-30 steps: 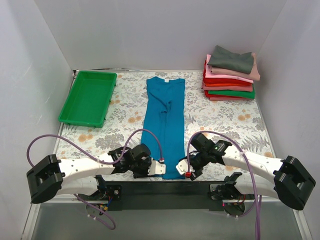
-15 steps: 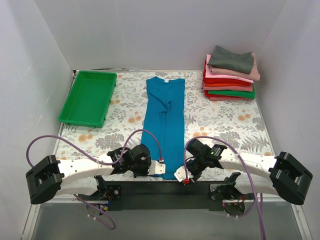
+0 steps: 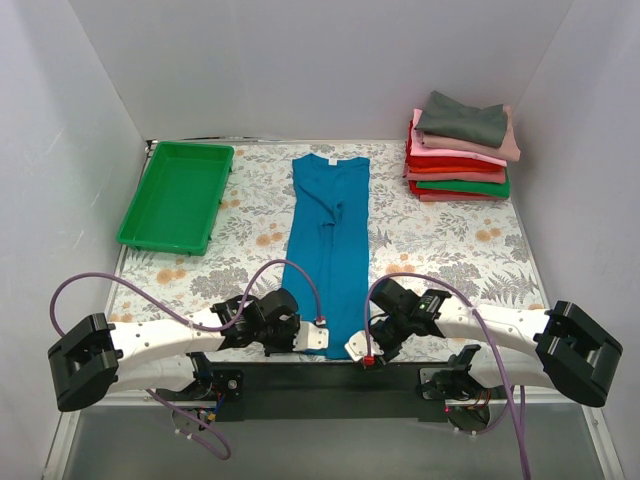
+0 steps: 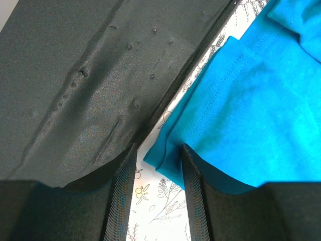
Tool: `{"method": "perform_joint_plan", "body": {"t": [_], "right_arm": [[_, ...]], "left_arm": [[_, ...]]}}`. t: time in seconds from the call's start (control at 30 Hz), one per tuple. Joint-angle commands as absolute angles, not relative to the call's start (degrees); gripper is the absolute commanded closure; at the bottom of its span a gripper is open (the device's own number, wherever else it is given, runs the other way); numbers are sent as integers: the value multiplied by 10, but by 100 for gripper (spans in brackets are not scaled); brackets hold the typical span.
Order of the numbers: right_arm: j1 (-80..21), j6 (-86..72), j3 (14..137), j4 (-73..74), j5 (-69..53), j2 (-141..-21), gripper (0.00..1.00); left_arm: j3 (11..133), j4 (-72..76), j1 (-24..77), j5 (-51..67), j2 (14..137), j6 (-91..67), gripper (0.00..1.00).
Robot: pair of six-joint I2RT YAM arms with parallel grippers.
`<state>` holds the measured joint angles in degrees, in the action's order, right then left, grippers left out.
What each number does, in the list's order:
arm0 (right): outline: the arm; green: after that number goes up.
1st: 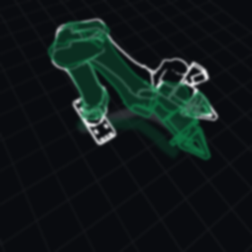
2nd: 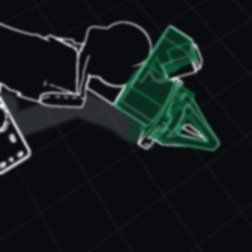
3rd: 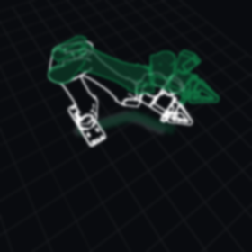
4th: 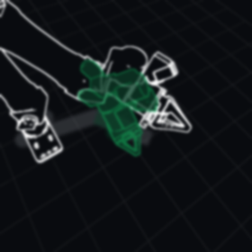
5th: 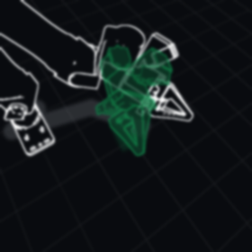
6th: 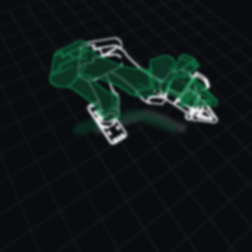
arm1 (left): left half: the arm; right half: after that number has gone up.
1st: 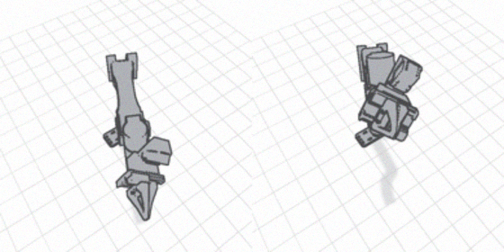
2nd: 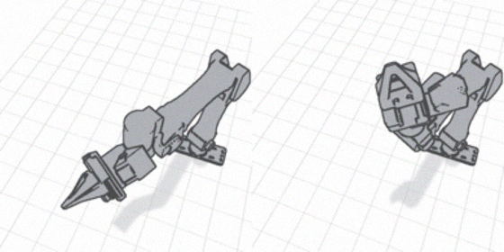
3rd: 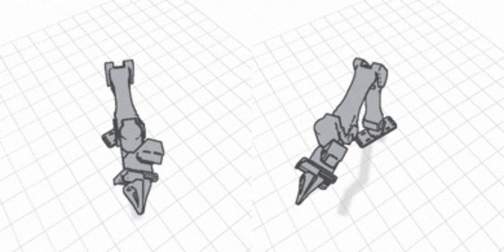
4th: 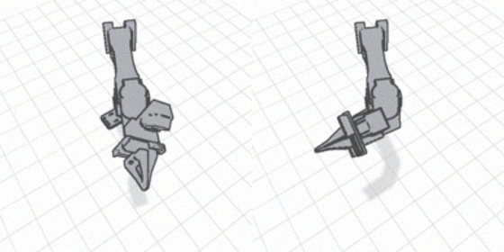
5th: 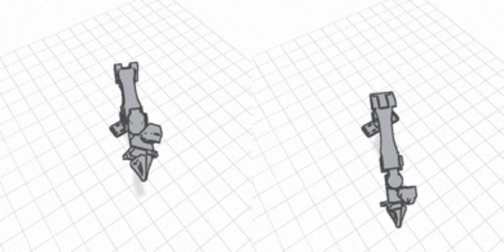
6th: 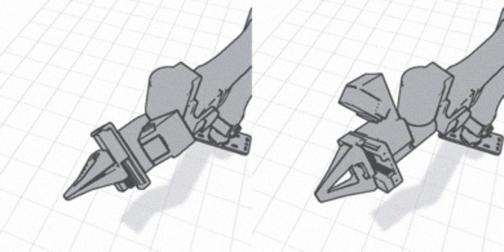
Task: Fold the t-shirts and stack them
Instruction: Fold the tshirt
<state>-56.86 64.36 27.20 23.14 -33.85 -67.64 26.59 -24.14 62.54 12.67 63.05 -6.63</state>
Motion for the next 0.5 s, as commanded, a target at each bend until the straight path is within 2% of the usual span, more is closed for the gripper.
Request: {"method": "perform_joint_plan", "body": {"t": [0.0,0.1,0.2,0.23,0.3,0.33,0.43,0.47], "right_arm": [[-555,640,265,212,-300,-674,54],[-551,642,259,224,-295,-666,57],[-551,643,255,236,-294,-654,64],[-551,644,253,247,-295,-650,72],[-551,649,252,257,-295,-647,79],[-551,649,252,264,-295,-643,87],[-551,648,256,271,-294,-637,99],[-551,647,258,275,-299,-636,99]], "left_arm": [[260,-258,628,136,614,-65,100],[264,-260,628,145,617,-67,100],[267,-263,628,157,617,-68,100],[268,-263,628,163,614,-69,100],[269,-264,628,165,611,-70,100],[271,-264,629,170,610,-72,100],[273,-264,635,174,610,-77,100],[276,-264,636,174,612,-77,100]]}}
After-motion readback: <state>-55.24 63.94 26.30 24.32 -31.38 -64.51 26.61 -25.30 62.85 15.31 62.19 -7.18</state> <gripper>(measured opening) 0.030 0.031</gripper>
